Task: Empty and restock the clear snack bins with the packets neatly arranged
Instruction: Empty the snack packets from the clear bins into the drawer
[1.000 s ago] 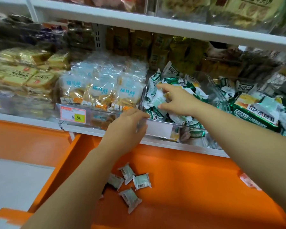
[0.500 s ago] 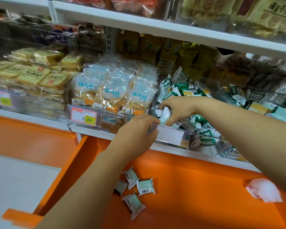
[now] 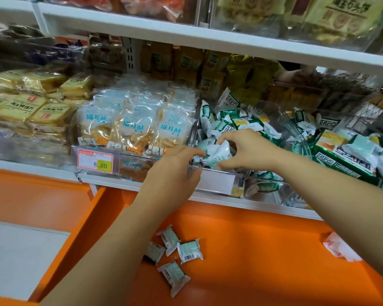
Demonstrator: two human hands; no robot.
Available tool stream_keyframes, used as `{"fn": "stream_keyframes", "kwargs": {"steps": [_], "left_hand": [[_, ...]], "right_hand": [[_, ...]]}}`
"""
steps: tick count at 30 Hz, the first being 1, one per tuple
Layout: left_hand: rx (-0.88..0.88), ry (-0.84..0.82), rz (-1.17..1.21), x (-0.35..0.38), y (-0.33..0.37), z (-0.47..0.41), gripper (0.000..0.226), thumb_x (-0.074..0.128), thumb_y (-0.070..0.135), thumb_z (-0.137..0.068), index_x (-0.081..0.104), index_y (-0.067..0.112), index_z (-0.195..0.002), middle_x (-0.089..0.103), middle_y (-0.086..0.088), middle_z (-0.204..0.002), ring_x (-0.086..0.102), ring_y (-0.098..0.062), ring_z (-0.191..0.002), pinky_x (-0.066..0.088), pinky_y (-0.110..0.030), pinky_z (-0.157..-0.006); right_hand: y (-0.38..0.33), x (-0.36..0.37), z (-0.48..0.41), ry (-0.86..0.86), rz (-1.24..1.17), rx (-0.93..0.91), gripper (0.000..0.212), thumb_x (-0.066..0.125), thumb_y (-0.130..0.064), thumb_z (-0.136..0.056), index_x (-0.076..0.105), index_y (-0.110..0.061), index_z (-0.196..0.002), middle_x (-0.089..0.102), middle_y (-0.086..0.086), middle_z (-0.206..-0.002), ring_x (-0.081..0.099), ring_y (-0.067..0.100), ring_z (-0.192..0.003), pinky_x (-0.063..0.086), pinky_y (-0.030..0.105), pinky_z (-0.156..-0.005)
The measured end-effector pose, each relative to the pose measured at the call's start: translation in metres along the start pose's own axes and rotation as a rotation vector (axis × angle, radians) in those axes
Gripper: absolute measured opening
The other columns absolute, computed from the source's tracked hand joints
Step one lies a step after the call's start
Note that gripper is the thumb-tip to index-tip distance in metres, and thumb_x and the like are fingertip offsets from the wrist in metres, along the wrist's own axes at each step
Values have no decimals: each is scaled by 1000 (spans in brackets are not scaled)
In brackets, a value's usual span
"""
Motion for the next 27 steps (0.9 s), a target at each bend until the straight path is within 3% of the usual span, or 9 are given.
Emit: {"fn": "stream_keyframes", "kwargs": {"steps": [2,4,6,9,12,16,20,24,27], "left_hand": [[20,24,14,0,3,-2,46,60,22,-92,48,26,-135,49,8,-133,49,-8,-108,42,-26,-94],[52,45,35,0,7,-5,56,64,23,-89,41,27,-140,43,8,-138,41,-6,-122,36,-21,-96],[90,58,62,0,12,-8,67,68,27,-86,34,28,-144,37,9,-141,34,-2,-125,30,-19,-98],[139,53,93,-2,22,-10,85,72,38,-79,23,30,-149,28,10,-147,27,1,-131,24,-14,-105],[180,4,138,0,36,-5,87,72,42,-77,20,37,-146,24,20,-143,24,11,-128,18,-1,-104],[156,-90,186,8,40,23,71,69,39,-80,28,46,-138,31,26,-135,36,18,-116,28,0,-95],[38,-338,125,32,21,70,60,65,41,-83,29,55,-130,31,31,-127,47,10,-111,40,-13,-96],[-64,-501,-83,58,-17,97,53,64,41,-87,42,42,-135,45,18,-131,55,0,-105,50,-24,-88],[-190,-516,-272,66,-56,107,47,60,42,-90,44,41,-133,50,14,-132,57,-9,-110,51,-29,-83]], "right_hand": [[3,-10,7,58,-52,10,54,80,-39,-72,57,-21,-117,60,8,-76,52,14,-64,40,28,-58],[6,-22,17,120,-92,11,49,79,-43,-70,57,-27,-111,65,14,-97,60,24,-87,50,37,-78],[6,-36,29,183,-88,12,48,78,-45,-68,57,-30,-108,64,14,-111,58,27,-104,47,42,-89],[-1,-53,50,271,-111,-17,45,79,-43,-67,58,-31,-105,65,2,-110,58,18,-102,45,26,-84],[-15,-56,76,290,-172,-75,46,76,-46,-63,57,-36,-103,60,-22,-102,55,0,-100,45,17,-84],[-28,-32,109,231,-217,-160,56,74,-48,-65,51,-44,-115,47,-37,-112,46,-17,-107,36,1,-88],[-23,30,136,52,-280,-125,55,77,-43,-70,50,-48,-118,43,-40,-107,39,-25,-103,31,0,-88],[-15,110,143,-107,-258,-103,55,79,-43,-73,56,-40,-122,45,-37,-107,38,-15,-99,28,0,-84],[0,179,129,-229,-233,-61,60,76,-42,-76,55,-29,-130,54,-15,-128,45,3,-115,31,10,-86]]}}
Point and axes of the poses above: each hand's wrist, its own z-axis away from the middle knuckle, its own x-axis out of the palm, y = z × x, the point moved 7 cm from there along -z, towards the middle knuckle
